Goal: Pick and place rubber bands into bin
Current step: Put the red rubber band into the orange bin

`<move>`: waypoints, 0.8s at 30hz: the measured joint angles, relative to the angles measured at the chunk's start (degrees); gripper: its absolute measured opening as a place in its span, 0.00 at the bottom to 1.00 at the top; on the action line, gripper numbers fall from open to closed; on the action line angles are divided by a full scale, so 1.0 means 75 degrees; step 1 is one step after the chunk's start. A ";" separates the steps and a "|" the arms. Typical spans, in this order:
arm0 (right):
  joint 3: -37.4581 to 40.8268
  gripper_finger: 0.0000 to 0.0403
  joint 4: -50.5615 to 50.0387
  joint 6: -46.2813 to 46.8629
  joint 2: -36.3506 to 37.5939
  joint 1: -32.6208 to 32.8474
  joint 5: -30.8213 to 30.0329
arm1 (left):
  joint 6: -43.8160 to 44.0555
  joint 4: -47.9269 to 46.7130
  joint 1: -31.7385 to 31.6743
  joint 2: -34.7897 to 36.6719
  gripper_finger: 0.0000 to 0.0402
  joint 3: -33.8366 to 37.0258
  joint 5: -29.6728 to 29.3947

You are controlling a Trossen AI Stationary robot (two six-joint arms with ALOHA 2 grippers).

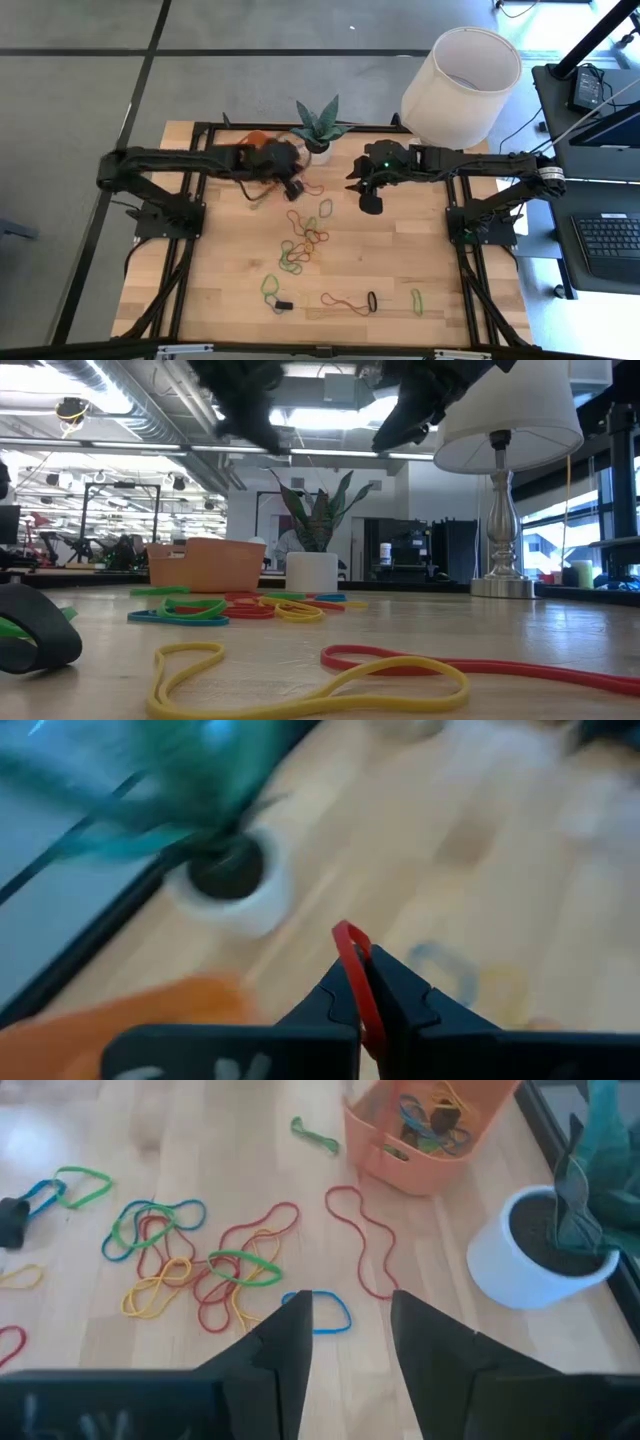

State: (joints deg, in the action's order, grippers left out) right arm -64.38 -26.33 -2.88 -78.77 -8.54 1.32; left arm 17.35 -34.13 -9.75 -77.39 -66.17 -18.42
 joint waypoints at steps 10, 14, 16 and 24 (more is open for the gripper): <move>-0.0006 0.35 0.0478 0.1339 -0.0569 -0.0288 -0.0046 | -0.1434 -0.1347 -0.2577 0.0536 0.01 0.0192 0.1294; -0.0006 0.35 0.0835 0.1782 -0.0813 -0.0405 -0.0047 | -0.1564 -0.1383 -0.3358 0.0346 0.01 0.0789 0.1778; -0.0005 0.35 0.0871 0.1975 -0.0896 -0.0449 -0.0052 | -0.1655 -0.1237 -0.3655 0.0279 0.01 0.1149 0.2022; -0.0003 0.35 0.1213 0.2379 -0.1046 -0.0492 -0.0628 | -0.1885 0.0116 -0.4283 -0.0173 0.05 0.1966 0.2844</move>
State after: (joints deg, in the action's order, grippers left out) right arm -64.40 -17.23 14.96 -86.61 -12.23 -3.40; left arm 3.21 -33.26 -41.87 -78.69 -51.43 2.91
